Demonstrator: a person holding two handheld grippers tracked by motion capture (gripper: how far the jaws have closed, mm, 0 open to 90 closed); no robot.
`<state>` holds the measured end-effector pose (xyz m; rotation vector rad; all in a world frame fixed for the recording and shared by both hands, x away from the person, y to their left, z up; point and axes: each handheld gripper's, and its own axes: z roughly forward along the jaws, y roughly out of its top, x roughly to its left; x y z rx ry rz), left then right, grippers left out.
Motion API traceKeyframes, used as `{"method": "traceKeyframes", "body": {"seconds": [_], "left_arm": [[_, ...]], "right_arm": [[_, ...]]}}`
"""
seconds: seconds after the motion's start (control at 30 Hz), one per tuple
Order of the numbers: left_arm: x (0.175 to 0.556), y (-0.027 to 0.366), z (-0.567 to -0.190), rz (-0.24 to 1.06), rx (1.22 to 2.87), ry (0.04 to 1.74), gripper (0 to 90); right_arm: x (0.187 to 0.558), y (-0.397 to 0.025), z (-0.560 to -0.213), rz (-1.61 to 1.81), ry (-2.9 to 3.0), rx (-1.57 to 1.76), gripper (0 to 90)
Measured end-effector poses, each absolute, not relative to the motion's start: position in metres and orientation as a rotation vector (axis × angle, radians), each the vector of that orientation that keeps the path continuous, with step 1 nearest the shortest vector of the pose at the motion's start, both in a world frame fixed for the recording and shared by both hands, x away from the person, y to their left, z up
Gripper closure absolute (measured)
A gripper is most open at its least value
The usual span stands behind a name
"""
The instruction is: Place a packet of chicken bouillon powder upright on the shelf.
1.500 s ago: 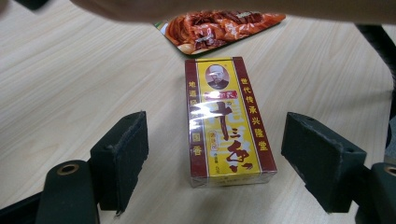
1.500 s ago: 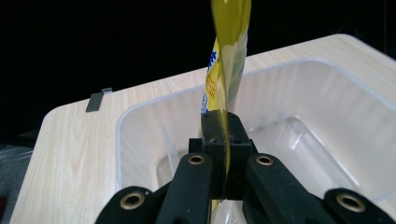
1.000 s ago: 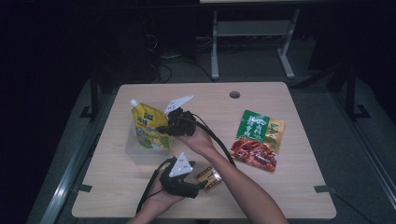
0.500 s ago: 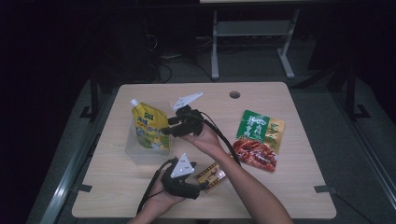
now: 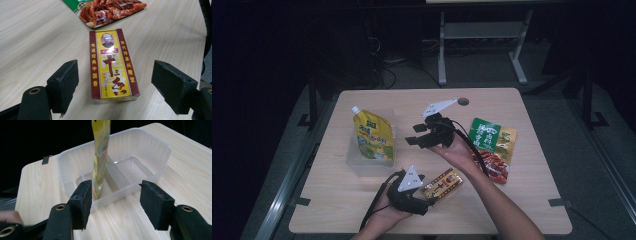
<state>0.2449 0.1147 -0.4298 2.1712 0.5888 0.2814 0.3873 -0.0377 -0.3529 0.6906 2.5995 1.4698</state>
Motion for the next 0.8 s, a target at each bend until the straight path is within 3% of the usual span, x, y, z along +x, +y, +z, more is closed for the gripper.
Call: {"method": "traceKeyframes", "body": {"seconds": [0.8], "left_arm": [[0.252,0.088,-0.440,0.316,2.282,0.579,20.4]], "right_arm": [[0.358,-0.116,-0.363,1.383,2.529,0.822,37.4]]}}
